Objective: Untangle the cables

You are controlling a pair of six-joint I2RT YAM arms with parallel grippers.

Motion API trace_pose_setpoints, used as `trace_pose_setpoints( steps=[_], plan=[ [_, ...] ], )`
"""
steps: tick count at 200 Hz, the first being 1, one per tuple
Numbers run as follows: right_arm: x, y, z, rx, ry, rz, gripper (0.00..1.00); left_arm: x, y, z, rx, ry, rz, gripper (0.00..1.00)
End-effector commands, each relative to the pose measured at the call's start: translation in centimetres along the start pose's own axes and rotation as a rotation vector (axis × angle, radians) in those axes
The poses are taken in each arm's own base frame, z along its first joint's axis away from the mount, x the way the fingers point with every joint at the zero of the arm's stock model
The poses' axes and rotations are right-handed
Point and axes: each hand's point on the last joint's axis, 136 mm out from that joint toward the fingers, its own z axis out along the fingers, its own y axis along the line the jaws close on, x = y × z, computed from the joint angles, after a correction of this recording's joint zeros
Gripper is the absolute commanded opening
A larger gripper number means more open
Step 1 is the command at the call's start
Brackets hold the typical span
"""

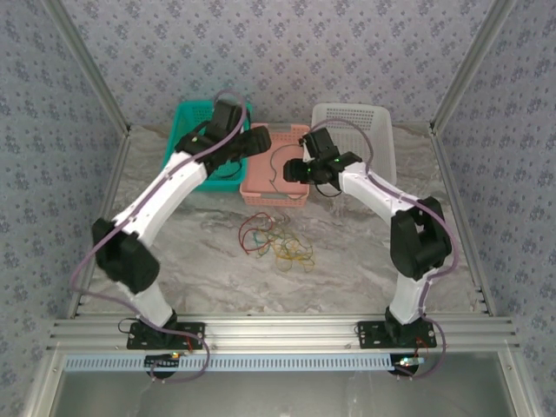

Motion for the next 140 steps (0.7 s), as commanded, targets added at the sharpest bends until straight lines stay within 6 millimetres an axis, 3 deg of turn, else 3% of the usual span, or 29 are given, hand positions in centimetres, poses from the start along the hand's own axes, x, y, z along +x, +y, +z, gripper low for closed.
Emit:
trace_pose_setpoints(
  steps=[1,32,57,69,74,91,114,140],
  plan=[
    [-1.1,-0.1,-4.9,0.054,-0.082,-0.011,0.6,3.4,2.2,0.0,-0.038,0.022,-0.035,0.78],
    [0.8,-0.2,-8.4,0.066,-0.122,-0.009,0.54,11.4,4.6,0.1,-0.054,0.154,-0.037,0.72],
    [4.2,-0.1,-8.7,0.111,-0.087,-0.066,0.43,16.4,5.7,0.5,-0.059,0.219,-0.051,0.63],
    [5.1,-0.5,-8.6,0.136,-0.073,-0.06,0.37,17.7,5.8,0.4,-0.051,0.228,-0.062,0.58],
    [6.5,-1.3,-8.0,0.154,-0.043,-0.052,0.36,18.0,5.6,0.3,-0.044,0.226,-0.063,0.57],
    [7.5,-1.6,-7.8,0.155,-0.039,-0.035,0.35,18.7,5.4,-0.4,-0.045,0.206,-0.05,0.52],
    [9.2,-1.5,-8.2,0.175,-0.038,-0.066,0.35,20.1,5.4,-1.1,-0.045,0.217,-0.039,0.53],
    [12.7,-1.4,-8.8,0.169,-0.014,-0.098,0.43,22.2,6.3,-0.6,-0.072,0.289,0.025,0.58]
  ],
)
